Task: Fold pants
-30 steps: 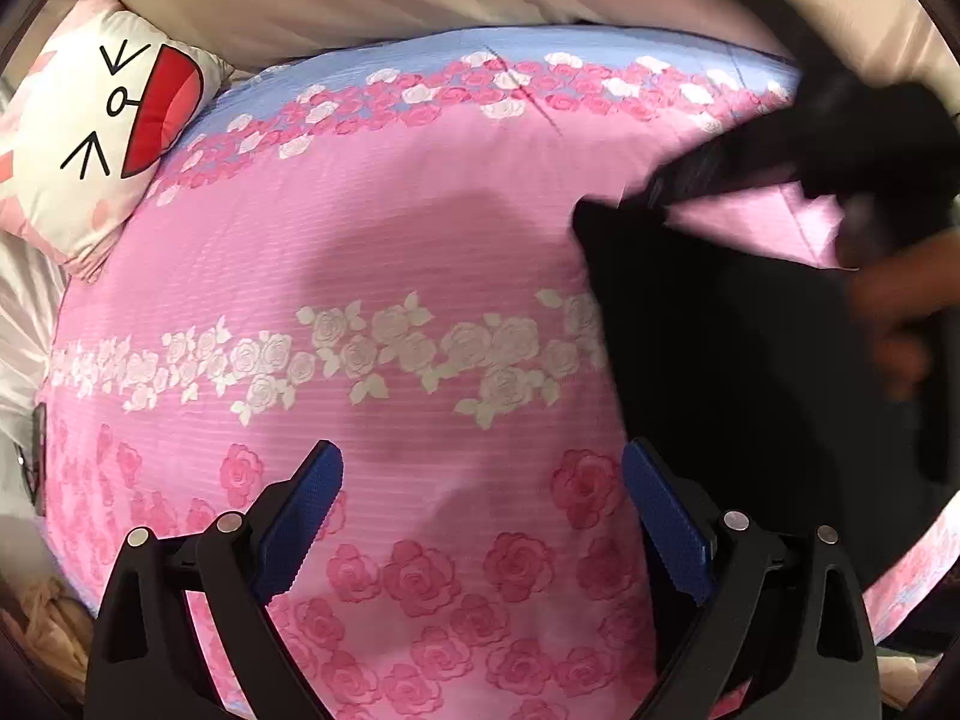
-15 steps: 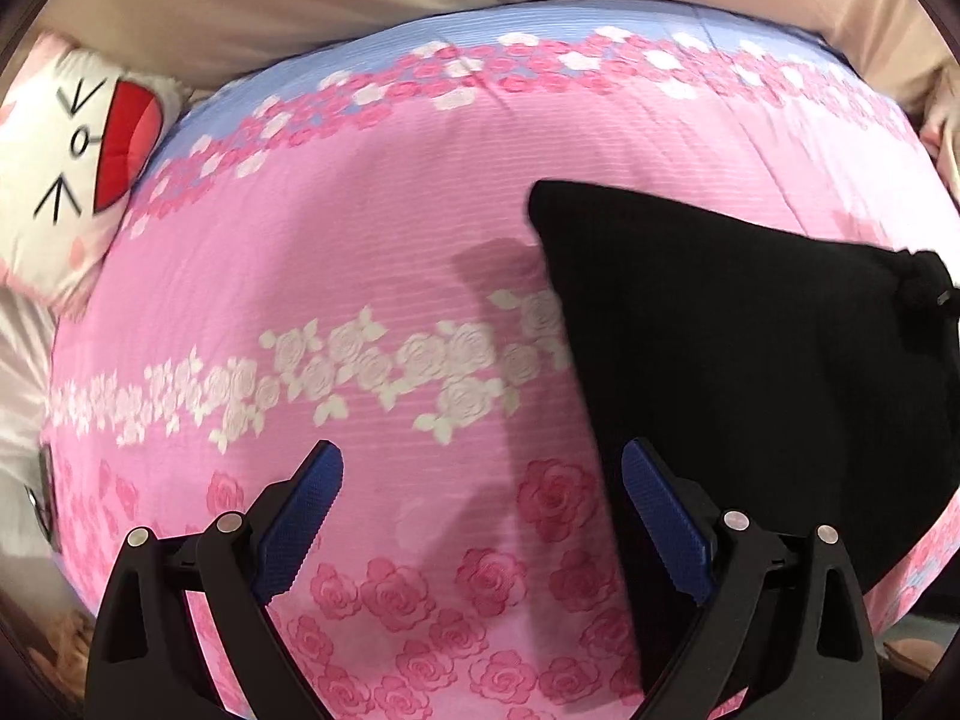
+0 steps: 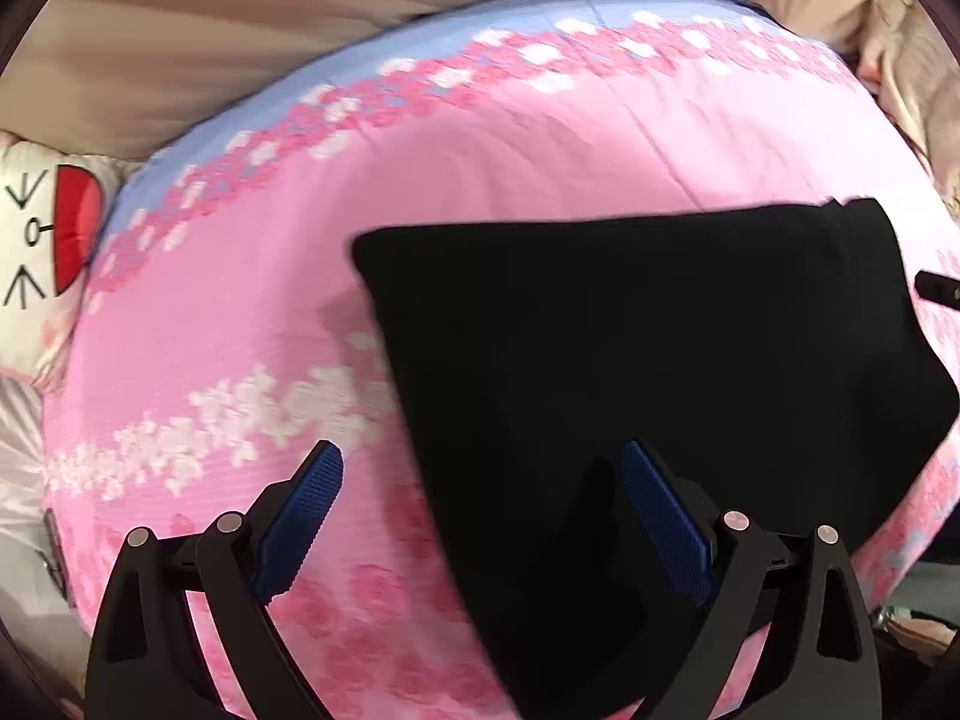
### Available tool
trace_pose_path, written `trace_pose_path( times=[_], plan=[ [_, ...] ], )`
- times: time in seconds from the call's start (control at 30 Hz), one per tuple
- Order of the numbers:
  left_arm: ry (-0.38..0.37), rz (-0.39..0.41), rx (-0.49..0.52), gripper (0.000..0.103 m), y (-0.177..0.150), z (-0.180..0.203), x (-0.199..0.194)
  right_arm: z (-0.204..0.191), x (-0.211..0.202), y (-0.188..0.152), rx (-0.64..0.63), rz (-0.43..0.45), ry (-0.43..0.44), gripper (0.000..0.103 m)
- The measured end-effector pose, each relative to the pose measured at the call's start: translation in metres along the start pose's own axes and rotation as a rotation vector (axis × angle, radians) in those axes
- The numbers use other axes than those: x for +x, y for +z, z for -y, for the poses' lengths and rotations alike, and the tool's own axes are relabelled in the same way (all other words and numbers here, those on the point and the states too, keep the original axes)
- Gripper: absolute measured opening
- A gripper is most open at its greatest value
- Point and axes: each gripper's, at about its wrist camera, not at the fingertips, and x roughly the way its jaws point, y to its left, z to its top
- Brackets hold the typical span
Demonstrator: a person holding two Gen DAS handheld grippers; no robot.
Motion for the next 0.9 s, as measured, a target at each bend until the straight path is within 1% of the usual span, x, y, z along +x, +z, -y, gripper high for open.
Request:
trace_pose_path(
  times=[0.07, 0.1, 0.17, 0.2, 0.23, 0.27, 0.33, 0.37, 0.4, 0.43, 0.47, 0.5, 0.53, 0.57, 0.6, 0.67, 0.73, 0.77, 0.8, 0.83, 0.9],
  plan=[
    [-0.004, -0.020, 0.018, 0.093, -0.002, 0.009, 0.003, 0.002, 0.004, -0.006, -0.003, -0.004, -0.016, 0.008],
    [-0.001, -0.026, 0.025, 0.093, -0.004, 0.013, 0.004, 0.002, -0.002, -0.011, 0.002, 0.004, -0.016, 0.008],
    [-0.008, -0.021, 0.030, 0.093, -0.007, 0.016, 0.002, -0.008, -0.006, -0.013, -0.017, 0.025, 0.028, 0.008],
    [-0.003, -0.023, 0.027, 0.093, -0.009, 0.016, 0.002, -0.019, -0.011, -0.014, -0.054, 0.037, 0.052, 0.008],
    [-0.007, -0.030, 0.025, 0.093, -0.011, 0.017, 0.003, -0.030, -0.009, -0.015, -0.095, 0.028, 0.088, 0.008],
    [-0.011, -0.043, 0.025, 0.093, -0.013, 0.016, 0.006, -0.041, -0.002, -0.016, -0.145, 0.005, 0.104, 0.008],
    [-0.015, -0.075, 0.010, 0.094, -0.018, 0.013, 0.015, -0.051, 0.019, -0.017, -0.215, -0.038, 0.065, 0.007],
    [-0.025, -0.081, -0.002, 0.096, -0.020, 0.011, 0.018, -0.046, 0.035, -0.017, -0.230, -0.054, 0.016, 0.001],
    [-0.039, -0.077, -0.027, 0.098, -0.022, 0.007, 0.021, -0.036, 0.041, -0.015, -0.191, -0.046, 0.047, 0.000],
    [-0.056, -0.075, -0.045, 0.098, -0.024, 0.004, 0.022, -0.027, 0.042, -0.011, -0.138, -0.041, 0.083, 0.000],
    [-0.072, -0.077, -0.060, 0.098, -0.024, 0.001, 0.024, -0.020, 0.039, -0.006, -0.079, -0.047, 0.100, 0.000],
    [-0.084, -0.080, -0.076, 0.098, -0.025, -0.001, 0.025, -0.022, 0.031, -0.003, -0.070, -0.033, 0.076, 0.000],
    [-0.087, -0.076, -0.090, 0.098, -0.026, -0.003, 0.023, -0.032, 0.021, 0.000, -0.116, -0.011, 0.043, 0.006],
    [-0.077, -0.067, -0.093, 0.098, -0.028, -0.005, 0.020, -0.042, 0.015, 0.002, -0.156, -0.005, 0.034, 0.007],
    [-0.062, -0.058, -0.092, 0.098, -0.030, -0.007, 0.016, -0.058, 0.008, 0.003, -0.214, -0.014, 0.066, 0.007],
    [-0.038, -0.030, -0.111, 0.098, -0.038, -0.017, 0.003, -0.086, 0.005, 0.003, -0.289, -0.045, 0.144, 0.007],
    [-0.006, -0.017, -0.145, 0.098, -0.049, -0.034, -0.009, -0.128, 0.017, -0.006, -0.397, -0.119, 0.241, 0.007],
    [0.021, -0.022, -0.167, 0.098, -0.056, -0.044, -0.012, -0.145, 0.023, -0.010, -0.441, -0.145, 0.269, 0.007],
    [0.039, -0.028, -0.182, 0.098, -0.060, -0.051, -0.013, -0.169, 0.035, -0.020, -0.511, -0.185, 0.300, 0.007],
    [0.074, -0.042, -0.216, 0.098, -0.067, -0.065, -0.014, -0.189, 0.044, -0.033, -0.573, -0.222, 0.318, 0.007],
    [0.106, -0.059, -0.278, 0.098, -0.079, -0.086, -0.015, -0.226, 0.065, -0.055, -0.702, -0.295, 0.339, 0.007]
  ],
)
